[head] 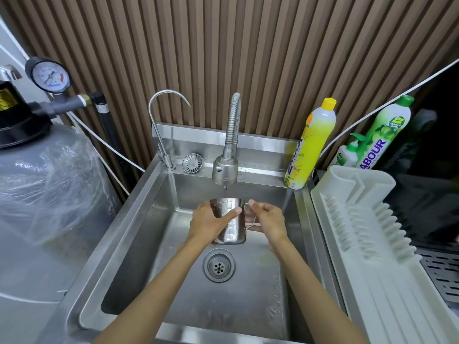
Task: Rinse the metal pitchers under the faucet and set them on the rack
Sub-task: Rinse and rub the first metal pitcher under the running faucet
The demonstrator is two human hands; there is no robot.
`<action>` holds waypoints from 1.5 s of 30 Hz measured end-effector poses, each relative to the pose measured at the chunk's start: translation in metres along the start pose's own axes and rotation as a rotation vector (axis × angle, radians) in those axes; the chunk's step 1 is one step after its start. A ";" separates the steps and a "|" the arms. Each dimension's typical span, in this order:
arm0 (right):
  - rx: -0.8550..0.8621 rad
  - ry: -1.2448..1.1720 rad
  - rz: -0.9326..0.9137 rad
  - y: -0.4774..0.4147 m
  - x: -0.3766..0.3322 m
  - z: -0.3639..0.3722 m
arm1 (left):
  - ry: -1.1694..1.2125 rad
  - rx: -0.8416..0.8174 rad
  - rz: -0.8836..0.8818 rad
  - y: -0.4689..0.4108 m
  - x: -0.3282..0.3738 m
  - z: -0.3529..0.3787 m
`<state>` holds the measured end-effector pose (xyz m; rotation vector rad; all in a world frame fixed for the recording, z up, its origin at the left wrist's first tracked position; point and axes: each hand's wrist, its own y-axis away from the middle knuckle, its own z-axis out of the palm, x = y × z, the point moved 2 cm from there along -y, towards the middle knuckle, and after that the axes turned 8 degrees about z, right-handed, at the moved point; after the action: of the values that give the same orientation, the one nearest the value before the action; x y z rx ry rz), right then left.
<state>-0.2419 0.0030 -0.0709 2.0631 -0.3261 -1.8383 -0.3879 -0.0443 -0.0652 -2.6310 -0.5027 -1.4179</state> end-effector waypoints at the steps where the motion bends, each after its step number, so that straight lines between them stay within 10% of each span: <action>1: 0.035 0.055 -0.017 0.000 -0.003 -0.003 | 0.066 -0.007 -0.041 0.003 0.000 0.003; 12: 0.150 0.674 -0.459 0.021 -0.042 -0.004 | 0.540 -0.005 -0.100 -0.004 -0.010 0.031; 21: -0.378 -0.197 -0.228 0.004 -0.021 0.002 | 0.494 0.311 0.242 -0.012 0.005 0.005; 29: -0.574 -0.635 0.120 0.000 0.004 0.034 | 0.001 0.410 0.328 0.005 0.015 -0.021; 36: -0.455 -0.424 0.122 0.007 0.013 0.026 | -0.160 0.312 0.155 0.007 0.015 -0.018; 45: -0.083 0.249 -0.075 0.013 -0.036 -0.006 | 0.228 0.238 0.012 0.011 0.001 0.012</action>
<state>-0.2397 0.0061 -0.0328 2.2407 -0.1068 -1.5821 -0.3740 -0.0513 -0.0703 -2.2524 -0.5863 -1.5243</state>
